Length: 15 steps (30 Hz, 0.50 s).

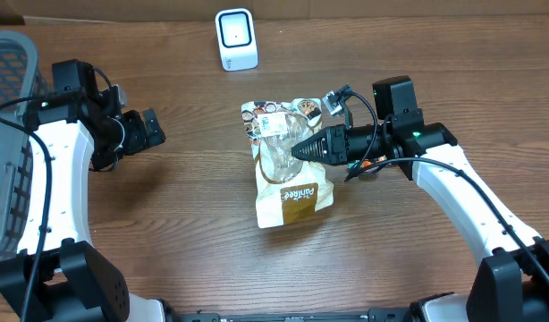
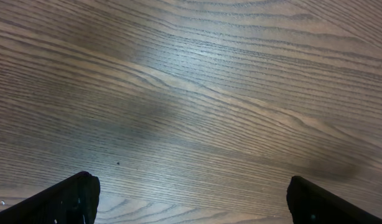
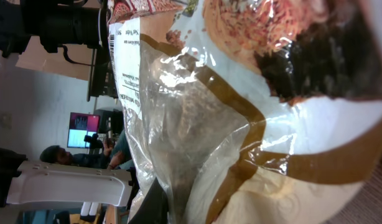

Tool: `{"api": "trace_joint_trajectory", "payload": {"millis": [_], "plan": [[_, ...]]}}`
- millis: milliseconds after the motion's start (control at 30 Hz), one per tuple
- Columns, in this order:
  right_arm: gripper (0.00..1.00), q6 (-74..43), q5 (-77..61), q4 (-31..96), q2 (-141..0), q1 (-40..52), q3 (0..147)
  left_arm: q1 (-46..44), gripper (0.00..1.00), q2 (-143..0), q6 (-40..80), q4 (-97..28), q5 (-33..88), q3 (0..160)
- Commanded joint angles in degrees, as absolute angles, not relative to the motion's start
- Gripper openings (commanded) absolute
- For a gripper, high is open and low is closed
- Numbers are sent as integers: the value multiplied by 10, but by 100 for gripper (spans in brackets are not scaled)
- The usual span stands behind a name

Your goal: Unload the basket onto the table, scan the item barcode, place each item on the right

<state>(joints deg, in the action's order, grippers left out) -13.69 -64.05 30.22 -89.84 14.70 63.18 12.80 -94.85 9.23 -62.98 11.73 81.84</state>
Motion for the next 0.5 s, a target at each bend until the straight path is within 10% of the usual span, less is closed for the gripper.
{"api": "trace_joint_trajectory", "payload": {"millis": [0, 467], "plan": [[4, -136, -643, 305, -883, 145, 631, 127, 99, -954, 94, -628, 114, 815], [4, -165, -671, 306, -883, 145, 635, 126, 100, -954, 94, -628, 114, 815]]}}
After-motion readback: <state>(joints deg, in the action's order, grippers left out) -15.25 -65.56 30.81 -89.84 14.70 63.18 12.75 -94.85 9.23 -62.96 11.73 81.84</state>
